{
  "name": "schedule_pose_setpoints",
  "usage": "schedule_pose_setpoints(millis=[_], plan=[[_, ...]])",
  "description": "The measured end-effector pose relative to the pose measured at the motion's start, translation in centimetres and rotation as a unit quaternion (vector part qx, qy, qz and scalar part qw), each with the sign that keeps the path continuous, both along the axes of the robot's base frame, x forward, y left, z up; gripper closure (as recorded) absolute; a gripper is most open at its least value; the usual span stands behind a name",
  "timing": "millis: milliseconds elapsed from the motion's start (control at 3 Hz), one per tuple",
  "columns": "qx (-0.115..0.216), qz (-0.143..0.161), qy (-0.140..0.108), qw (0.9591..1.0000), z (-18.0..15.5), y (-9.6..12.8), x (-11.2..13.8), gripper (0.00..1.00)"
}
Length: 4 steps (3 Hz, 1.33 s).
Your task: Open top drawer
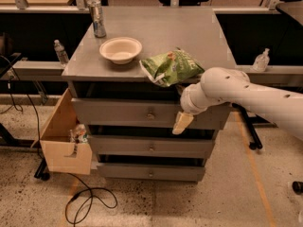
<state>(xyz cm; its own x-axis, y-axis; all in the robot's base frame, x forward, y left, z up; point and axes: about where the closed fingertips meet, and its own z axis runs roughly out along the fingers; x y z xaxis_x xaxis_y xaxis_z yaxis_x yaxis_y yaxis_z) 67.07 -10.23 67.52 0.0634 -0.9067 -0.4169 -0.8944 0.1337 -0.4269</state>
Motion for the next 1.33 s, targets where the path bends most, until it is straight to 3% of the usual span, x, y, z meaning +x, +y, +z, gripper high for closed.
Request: schedule_pose_setpoints(millis=[667, 1000, 1333], plan=[[-0.021, 0.0, -0.003, 0.9998, -0.6, -0.1, 0.6, 0.0], [-0.028, 0.002, -0.001, 0.9996, -1.2, 0.0, 0.5, 0.15], [-0.031, 0.004, 0.005, 0.9995, -1.8, 0.0, 0.1, 0.38]])
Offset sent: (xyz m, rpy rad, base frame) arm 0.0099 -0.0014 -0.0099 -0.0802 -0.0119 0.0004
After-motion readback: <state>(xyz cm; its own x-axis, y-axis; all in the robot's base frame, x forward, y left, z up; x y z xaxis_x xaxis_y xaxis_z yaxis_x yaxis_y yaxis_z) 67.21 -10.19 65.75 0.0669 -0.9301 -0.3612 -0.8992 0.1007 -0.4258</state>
